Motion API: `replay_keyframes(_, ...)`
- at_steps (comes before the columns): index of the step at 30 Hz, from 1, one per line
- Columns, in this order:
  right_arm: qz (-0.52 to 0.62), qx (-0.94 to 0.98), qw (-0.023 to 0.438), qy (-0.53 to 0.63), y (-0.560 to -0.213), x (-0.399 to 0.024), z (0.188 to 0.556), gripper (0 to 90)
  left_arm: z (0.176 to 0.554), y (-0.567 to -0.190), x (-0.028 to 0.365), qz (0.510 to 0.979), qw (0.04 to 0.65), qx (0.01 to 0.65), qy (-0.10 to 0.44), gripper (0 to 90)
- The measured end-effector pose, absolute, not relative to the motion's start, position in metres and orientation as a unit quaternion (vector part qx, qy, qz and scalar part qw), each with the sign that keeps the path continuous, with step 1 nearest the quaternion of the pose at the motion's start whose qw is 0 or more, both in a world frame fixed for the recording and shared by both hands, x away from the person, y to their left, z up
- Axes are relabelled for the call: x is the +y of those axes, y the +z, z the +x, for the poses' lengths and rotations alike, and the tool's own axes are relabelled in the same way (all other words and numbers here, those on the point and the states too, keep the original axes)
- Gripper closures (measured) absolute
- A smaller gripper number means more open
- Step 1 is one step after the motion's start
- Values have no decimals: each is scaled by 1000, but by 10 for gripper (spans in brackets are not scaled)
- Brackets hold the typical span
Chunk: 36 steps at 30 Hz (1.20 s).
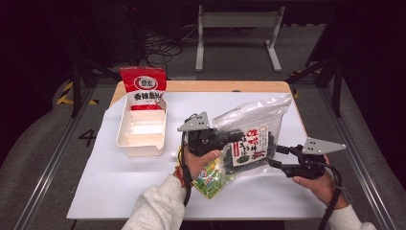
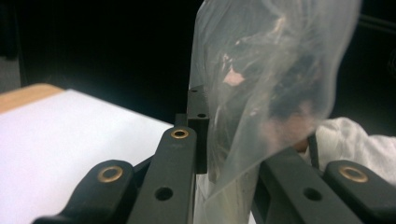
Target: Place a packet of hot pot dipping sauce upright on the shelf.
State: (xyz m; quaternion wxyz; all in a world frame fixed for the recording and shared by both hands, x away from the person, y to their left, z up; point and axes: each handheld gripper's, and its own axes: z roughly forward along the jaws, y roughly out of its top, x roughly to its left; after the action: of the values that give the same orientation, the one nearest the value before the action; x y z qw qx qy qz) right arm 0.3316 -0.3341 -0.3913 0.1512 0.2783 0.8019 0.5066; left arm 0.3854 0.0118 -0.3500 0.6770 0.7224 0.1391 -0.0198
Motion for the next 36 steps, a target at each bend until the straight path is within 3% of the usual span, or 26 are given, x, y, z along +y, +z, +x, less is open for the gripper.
replay_keyframes(12,313,788,145,510,-402,-343,338,374,385,-311,37,718,681,131,52,854)
replay_keyframes(24,311,803,149,486,-409,-328,340,352,391,-306,71,733,659,140,91,854)
replay_keyframes(36,320,803,141,482,-415,-326,343,352,392,-287,136,732,644,162,152,852)
